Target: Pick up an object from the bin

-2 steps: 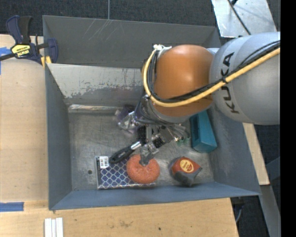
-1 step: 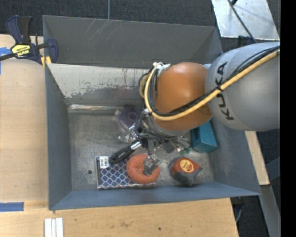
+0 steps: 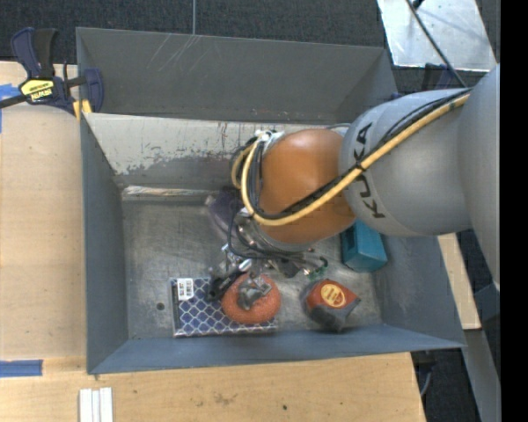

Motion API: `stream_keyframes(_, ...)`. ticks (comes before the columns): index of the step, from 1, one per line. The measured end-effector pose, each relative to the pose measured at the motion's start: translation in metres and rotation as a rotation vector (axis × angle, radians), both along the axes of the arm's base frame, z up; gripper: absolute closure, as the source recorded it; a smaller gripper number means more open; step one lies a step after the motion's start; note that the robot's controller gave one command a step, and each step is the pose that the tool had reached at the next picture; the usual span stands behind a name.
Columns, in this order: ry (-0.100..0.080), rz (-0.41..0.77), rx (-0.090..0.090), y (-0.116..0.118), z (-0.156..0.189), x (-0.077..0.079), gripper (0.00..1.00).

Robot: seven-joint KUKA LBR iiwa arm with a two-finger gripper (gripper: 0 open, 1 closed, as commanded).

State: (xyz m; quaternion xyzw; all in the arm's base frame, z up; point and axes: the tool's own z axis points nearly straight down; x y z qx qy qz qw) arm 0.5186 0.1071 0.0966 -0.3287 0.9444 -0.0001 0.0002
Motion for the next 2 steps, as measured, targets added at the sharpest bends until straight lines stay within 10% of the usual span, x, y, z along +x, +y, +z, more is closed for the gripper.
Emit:
stream_keyframes(1, 0.0, -0.001, 0.0, 0.0, 0.0, 0.0, 1.0)
stream_keyframes(2, -0.005, -0.02, 0.002, -0.017, 0.159, -0.002, 1.0)
